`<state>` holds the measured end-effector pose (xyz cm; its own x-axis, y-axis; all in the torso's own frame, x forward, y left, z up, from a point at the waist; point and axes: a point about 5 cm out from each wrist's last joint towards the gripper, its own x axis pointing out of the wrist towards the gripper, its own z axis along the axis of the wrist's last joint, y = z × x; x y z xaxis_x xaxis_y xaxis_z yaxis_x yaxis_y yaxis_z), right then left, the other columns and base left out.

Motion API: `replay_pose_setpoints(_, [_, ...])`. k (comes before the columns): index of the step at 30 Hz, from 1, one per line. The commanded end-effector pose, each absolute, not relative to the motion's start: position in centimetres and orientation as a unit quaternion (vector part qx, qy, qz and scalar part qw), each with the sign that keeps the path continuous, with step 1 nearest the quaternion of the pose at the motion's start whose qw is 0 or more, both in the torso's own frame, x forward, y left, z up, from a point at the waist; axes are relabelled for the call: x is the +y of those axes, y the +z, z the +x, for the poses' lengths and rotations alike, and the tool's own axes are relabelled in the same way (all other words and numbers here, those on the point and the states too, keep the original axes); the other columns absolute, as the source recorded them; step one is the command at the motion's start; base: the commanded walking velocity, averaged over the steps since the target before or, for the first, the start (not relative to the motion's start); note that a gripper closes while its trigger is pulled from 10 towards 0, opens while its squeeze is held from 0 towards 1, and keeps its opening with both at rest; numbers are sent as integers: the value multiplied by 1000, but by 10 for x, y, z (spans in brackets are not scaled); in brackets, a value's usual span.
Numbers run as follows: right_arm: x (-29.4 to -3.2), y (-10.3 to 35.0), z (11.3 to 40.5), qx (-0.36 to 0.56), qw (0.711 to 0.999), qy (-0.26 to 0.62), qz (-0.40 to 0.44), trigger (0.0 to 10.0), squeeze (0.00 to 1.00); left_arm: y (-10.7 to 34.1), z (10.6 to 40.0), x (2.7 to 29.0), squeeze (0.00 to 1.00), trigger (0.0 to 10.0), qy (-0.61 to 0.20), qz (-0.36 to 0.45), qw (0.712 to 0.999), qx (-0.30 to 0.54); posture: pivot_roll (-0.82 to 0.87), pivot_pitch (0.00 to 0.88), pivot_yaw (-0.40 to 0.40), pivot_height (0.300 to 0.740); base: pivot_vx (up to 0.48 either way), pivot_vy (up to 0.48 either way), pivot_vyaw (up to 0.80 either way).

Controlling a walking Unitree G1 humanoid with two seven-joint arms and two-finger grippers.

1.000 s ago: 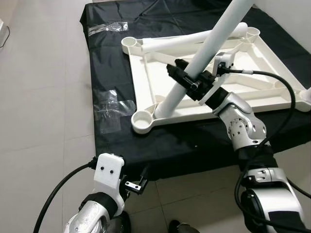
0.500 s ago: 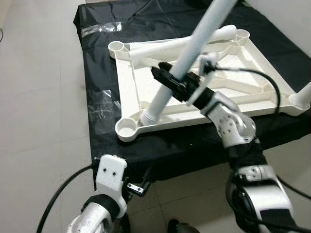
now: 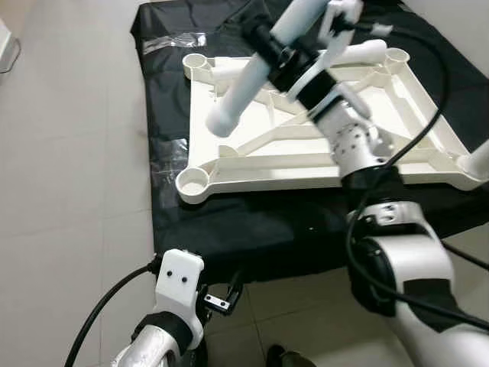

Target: Building children table

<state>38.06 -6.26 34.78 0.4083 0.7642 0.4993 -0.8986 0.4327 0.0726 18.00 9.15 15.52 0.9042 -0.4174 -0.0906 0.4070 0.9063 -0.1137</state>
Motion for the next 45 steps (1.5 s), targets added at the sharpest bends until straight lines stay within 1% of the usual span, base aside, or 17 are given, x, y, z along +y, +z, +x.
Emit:
replay_pose_setpoints(1, [-49,343,378,-194,810,534,144,10000,0,153,176,92,0,10000,-207,-46,975,61,89,274,-32,740,0,0,0])
replay_pose_setpoints(2, [-35,336,379,-190,814,536,117,10000,0,152,172,90,0,10000,-206,-47,976,62,86,261,-52,740,0,0,0])
replay_pose_setpoints(3, [-35,336,379,-190,814,536,117,10000,0,152,172,90,0,10000,-206,-47,976,62,86,261,-52,740,0,0,0])
replay_pose_setpoints(4, [-23,333,381,-193,826,521,96,10000,0,152,169,88,0,10000,-204,-49,976,62,92,263,-63,740,0,0,0])
replay_pose_setpoints(7, [-13,332,383,-203,838,500,81,10000,0,152,167,87,0,10000,-203,-50,976,63,94,261,-70,740,0,0,0])
replay_pose_setpoints(8, [-7,332,384,-210,854,471,72,10000,0,152,165,86,0,10000,-200,-48,977,62,94,261,-75,740,0,0,0])
replay_pose_setpoints(9, [-7,332,384,-210,854,471,72,10000,0,152,165,86,0,10000,-200,-48,977,62,94,261,-75,740,0,0,0])
replay_pose_setpoints(10, [-4,334,386,-225,872,429,69,10000,0,152,165,85,0,10000,-198,-48,977,60,93,263,-81,740,0,0,0])
replay_pose_setpoints(11, [-4,335,391,-248,912,327,25,10000,0,154,164,82,0,10000,-197,-51,978,56,91,265,-87,740,0,0,0])
replay_pose_setpoints(16, [-13,336,396,-257,933,250,1,10000,0,155,163,79,0,10000,-199,-50,977,52,97,269,-96,740,0,0,0])
replay_pose_setpoints(19, [-33,341,403,-272,950,154,-23,10000,0,154,161,78,0,10000,-198,-50,978,54,96,269,-98,740,0,0,0])
replay_pose_setpoints(20, [-42,341,404,-283,951,112,-49,10000,0,153,161,78,0,10000,-197,-51,977,55,91,270,-96,740,0,0,0])
replay_pose_setpoints(24, [-50,331,406,-291,952,61,-76,10000,0,152,161,77,0,10000,-199,-52,977,56,87,270,-93,740,0,0,0])
replay_pose_setpoints(30, [-37,310,404,-270,955,93,-75,10000,0,151,161,77,0,10000,-198,-50,977,56,86,269,-89,740,0,0,0])
replay_pose_setpoints(36, [-33,288,402,-241,965,96,-38,10000,0,152,161,79,0,10000,-196,-47,978,55,95,271,-88,740,0,0,0])
replay_pose_setpoints(42, [-38,323,404,-269,960,60,51,10000,0,152,161,79,0,10000,-199,-45,977,56,96,285,-84,740,0,0,0])
replay_pose_setpoints(45, [-34,324,403,-264,961,68,54,10000,0,153,160,79,0,10000,-197,-45,978,54,98,288,-85,740,0,0,0])
